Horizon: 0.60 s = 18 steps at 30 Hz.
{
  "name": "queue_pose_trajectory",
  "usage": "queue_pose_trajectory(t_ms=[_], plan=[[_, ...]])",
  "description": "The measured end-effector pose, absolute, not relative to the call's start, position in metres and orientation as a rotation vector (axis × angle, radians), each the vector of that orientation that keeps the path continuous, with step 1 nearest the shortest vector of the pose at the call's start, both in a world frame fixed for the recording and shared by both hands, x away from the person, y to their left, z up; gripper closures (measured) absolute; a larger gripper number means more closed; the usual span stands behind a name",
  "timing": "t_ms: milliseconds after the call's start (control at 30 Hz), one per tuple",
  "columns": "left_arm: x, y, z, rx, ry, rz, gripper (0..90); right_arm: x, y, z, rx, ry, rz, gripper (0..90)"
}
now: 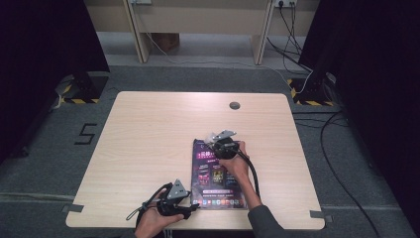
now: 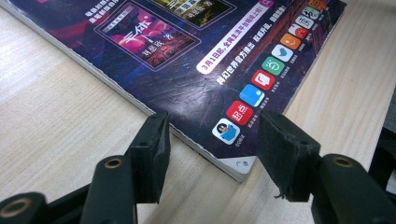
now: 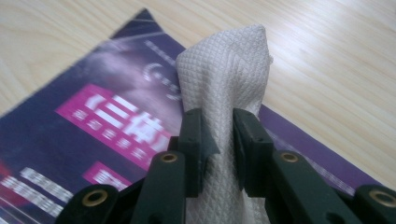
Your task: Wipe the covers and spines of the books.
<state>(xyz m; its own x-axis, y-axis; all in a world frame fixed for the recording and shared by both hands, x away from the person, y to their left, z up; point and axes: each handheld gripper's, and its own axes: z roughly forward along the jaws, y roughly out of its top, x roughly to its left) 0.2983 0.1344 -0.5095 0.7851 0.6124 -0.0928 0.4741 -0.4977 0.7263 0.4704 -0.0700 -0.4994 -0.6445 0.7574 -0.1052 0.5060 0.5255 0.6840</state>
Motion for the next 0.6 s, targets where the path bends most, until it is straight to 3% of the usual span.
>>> queue_pose_trajectory(t_ms=[600], plan=[[0.298,0.135,-0.51,2.184,0.806,0.229,42.9,0.465,-0.023,-0.498,0.896,2.481,0.904,75.0]])
